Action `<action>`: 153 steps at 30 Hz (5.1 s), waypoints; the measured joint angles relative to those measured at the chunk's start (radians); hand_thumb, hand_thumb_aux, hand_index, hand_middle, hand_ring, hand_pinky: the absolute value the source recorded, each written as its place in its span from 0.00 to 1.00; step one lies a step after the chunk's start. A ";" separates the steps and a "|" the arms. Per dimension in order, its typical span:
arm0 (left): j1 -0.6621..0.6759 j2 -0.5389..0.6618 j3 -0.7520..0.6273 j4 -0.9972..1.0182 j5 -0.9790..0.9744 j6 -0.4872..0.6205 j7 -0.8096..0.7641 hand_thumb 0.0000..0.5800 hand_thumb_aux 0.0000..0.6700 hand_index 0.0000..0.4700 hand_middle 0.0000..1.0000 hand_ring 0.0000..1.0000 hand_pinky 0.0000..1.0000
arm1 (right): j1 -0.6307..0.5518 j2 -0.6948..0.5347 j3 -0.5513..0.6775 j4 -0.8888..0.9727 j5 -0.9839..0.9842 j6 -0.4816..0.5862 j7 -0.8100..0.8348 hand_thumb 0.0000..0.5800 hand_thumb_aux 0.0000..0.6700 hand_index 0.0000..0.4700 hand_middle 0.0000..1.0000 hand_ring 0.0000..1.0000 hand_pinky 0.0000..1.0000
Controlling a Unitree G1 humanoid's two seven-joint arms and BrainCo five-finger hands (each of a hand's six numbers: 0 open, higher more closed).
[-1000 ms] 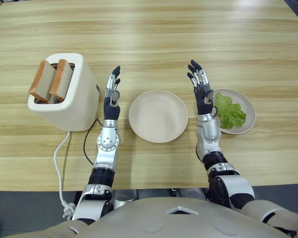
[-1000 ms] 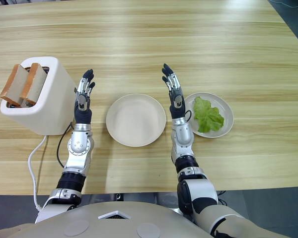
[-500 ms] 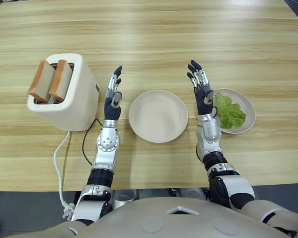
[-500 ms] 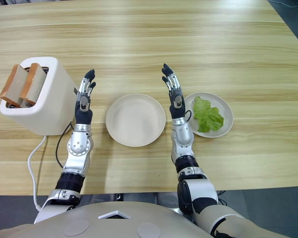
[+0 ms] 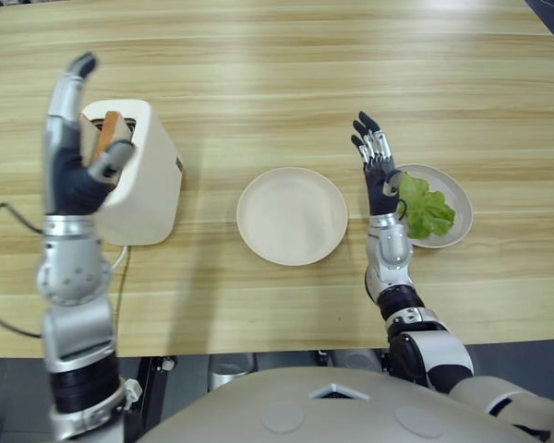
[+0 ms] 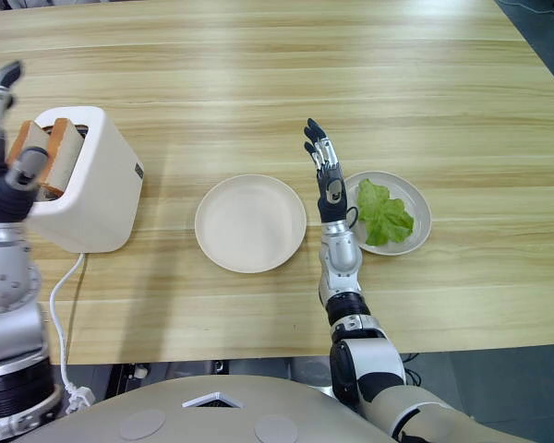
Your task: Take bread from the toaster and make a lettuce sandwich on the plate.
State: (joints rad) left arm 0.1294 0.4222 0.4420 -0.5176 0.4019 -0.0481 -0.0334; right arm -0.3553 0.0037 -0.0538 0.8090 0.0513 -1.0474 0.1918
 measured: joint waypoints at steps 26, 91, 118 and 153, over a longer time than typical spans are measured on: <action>0.063 0.194 -0.003 0.437 0.302 0.114 0.243 0.00 0.00 0.00 0.00 0.00 0.00 | 0.006 0.013 0.009 -0.013 -0.019 0.016 -0.010 0.00 0.00 0.00 0.00 0.00 0.00; -0.075 0.230 -0.185 0.695 0.254 -0.059 0.491 1.00 1.00 0.98 0.00 0.00 0.00 | 0.007 0.015 0.037 0.006 -0.042 0.014 -0.031 0.00 0.00 0.00 0.00 0.00 0.00; -0.083 0.181 -0.170 0.728 -0.021 -0.127 0.328 1.00 0.93 0.91 0.00 0.00 0.00 | 0.007 0.015 0.038 0.007 -0.044 0.007 -0.031 0.00 0.00 0.00 0.00 0.00 0.00; -0.317 0.043 -0.173 0.144 -0.113 -0.064 0.205 1.00 1.00 0.98 1.00 1.00 1.00 | -0.068 -0.019 0.025 0.099 -0.050 -0.006 -0.048 0.00 0.00 0.00 0.00 0.00 0.00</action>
State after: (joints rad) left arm -0.1872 0.4648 0.2687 -0.3734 0.2887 -0.1122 0.1713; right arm -0.4229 -0.0151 -0.0287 0.9083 0.0011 -1.0538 0.1443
